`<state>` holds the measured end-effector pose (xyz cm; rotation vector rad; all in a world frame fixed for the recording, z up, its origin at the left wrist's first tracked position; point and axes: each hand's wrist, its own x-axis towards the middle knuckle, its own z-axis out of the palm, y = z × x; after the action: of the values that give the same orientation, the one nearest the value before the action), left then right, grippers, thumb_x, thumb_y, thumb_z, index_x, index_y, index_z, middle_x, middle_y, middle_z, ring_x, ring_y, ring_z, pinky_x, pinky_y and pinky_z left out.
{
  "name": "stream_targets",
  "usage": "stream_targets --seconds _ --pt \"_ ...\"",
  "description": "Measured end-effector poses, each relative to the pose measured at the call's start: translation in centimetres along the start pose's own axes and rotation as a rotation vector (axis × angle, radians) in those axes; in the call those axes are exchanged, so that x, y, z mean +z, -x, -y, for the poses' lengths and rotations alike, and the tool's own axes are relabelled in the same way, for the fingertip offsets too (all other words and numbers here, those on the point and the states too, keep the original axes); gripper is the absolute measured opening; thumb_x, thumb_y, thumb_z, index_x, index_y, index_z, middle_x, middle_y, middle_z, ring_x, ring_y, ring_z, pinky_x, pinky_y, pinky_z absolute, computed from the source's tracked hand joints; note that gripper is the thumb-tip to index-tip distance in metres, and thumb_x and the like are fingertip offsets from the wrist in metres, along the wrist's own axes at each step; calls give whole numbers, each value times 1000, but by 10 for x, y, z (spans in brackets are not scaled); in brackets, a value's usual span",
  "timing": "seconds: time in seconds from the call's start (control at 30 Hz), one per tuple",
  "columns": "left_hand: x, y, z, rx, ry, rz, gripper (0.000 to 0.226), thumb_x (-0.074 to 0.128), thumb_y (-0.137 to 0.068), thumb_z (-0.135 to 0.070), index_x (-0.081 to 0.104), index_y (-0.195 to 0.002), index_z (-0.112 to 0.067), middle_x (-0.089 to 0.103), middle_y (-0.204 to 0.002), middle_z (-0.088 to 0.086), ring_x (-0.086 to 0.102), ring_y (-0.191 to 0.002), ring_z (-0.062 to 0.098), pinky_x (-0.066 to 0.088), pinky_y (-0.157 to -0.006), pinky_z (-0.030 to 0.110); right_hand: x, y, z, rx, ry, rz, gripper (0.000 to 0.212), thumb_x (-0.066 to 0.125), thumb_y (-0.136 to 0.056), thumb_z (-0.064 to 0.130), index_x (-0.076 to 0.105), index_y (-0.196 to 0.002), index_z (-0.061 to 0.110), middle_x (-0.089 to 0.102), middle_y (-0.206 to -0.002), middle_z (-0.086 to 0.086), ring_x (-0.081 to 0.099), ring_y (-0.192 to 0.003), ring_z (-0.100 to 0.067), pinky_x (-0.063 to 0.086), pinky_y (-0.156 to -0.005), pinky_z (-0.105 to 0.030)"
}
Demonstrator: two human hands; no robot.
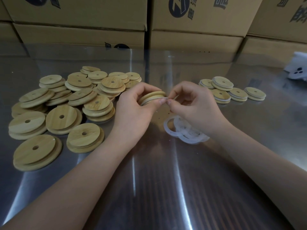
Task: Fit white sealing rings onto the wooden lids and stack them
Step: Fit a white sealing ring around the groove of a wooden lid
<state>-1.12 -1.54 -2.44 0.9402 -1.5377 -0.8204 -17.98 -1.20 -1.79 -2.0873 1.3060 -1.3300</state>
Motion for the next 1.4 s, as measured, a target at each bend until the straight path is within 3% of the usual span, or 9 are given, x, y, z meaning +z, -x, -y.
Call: stream_targets --seconds 0.4,0.73,0.9,1.0,1.17,1.33,1.4 --pt "0 0 -3 65 -116 31 23 77 -80 -10 67 -85 -30 70 -85 -12 66 -86 2 53 -81 21 -4 -1 0 -107 240 -36 10 71 -81 9 64 -78 15 65 -74 7 62 -65 -12 52 -62 -24" --pt "0 3 -4 51 -115 20 18 76 -81 -8 70 -96 -17 70 -91 -9 65 -90 4 54 -85 26 -5 -2 1 -286 324 -4 3 70 -85 1 69 -85 3 60 -77 7 57 -68 -11 47 -65 -19" --pt "0 4 -7 56 -125 44 22 74 -83 -9 71 -101 -20 69 -95 -12 63 -94 0 51 -86 18 -6 -2 2 -290 282 -1 4 70 -84 0 71 -85 4 61 -79 5 60 -70 -14 47 -67 -22" --pt "0 5 -6 30 -89 63 23 74 -84 -12 73 -106 -18 71 -98 -9 64 -96 1 52 -87 21 -4 -2 2 -271 193 -9 2 72 -83 2 73 -84 4 66 -79 -2 62 -71 -17 49 -68 -26" --pt "-1 2 -3 -32 44 19 22 73 -84 -12 72 -95 -32 72 -90 -15 65 -92 -2 51 -83 16 -2 0 1 -106 6 -17 4 73 -85 11 71 -87 13 69 -81 1 65 -70 -20 55 -68 -37" --pt "-3 1 0 -95 175 33 23 71 -86 -11 74 -97 -30 73 -96 -9 67 -100 10 54 -95 42 1 1 -1 -8 -79 -32 5 74 -84 11 71 -86 14 69 -80 0 65 -70 -25 56 -69 -45" --pt "-3 1 0 -104 177 32 23 71 -86 -10 74 -97 -30 74 -96 -8 67 -99 11 54 -95 42 2 2 -1 -6 -68 -35 5 74 -84 11 70 -84 14 69 -79 1 65 -70 -25 55 -69 -45"
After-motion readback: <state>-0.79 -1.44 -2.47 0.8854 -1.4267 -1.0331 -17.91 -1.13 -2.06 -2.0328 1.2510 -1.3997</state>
